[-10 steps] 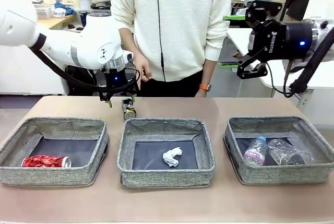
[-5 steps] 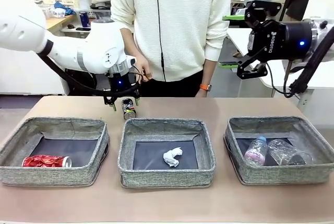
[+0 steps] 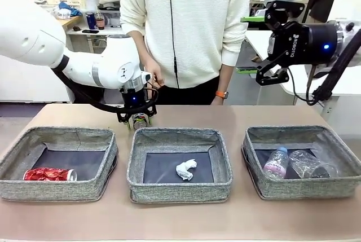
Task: Sort the waste into the appropriate baskets.
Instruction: Pick up the waste item pointed out by the person.
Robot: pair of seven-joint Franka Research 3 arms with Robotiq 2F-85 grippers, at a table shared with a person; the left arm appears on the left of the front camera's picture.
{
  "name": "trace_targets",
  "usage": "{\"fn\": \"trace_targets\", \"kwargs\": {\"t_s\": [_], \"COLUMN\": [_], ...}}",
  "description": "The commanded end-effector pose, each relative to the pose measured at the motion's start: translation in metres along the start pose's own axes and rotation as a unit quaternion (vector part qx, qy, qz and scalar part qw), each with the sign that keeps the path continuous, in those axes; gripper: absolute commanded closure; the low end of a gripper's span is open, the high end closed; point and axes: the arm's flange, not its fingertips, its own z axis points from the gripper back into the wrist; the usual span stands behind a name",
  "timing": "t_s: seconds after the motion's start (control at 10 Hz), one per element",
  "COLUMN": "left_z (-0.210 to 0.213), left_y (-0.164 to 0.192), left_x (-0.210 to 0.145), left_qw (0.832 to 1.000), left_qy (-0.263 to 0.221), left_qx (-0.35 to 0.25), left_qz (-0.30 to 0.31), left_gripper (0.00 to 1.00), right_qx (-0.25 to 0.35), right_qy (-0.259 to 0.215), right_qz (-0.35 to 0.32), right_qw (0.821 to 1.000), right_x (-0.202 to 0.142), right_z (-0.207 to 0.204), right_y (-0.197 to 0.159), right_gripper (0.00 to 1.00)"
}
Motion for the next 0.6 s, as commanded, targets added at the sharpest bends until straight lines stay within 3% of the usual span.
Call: {"fn": "trace_targets", "kwargs": {"t_s": [0.0, 0.1, 0.4, 0.5], "left_z": [0.0094, 0.0100, 0.0103, 0.0110], "left_y": [0.0012, 0.0009, 0.0005, 0.0005], "left_x": [0.0058, 0.0036, 0.0024, 0.0023], "left_qw": [1.000, 1.000, 1.000, 1.000], "left_qy": [0.009, 0.002, -0.001, 0.000], "left_qx": [0.001, 0.005, 0.010, 0.011], "left_qz": [-0.008, -0.009, -0.008, -0.007], "left_gripper": [0.83, 1.00, 0.96, 1.00], "right_qx": [0.010, 0.010, 0.010, 0.010], "right_qy": [-0.004, -0.004, -0.004, -0.004], "right_qz": [0.003, 0.003, 0.003, 0.003], "right_qw": [1.000, 1.000, 1.000, 1.000], "right_x": [-0.0001, -0.0001, -0.0001, -0.0001], "right_z": [-0.0026, -0.0026, -0.0026, -0.0026], "right_y": [0.0023, 0.0023, 0.0023, 0.0023], "right_gripper": [0.00, 0.00, 0.00, 0.00]}}
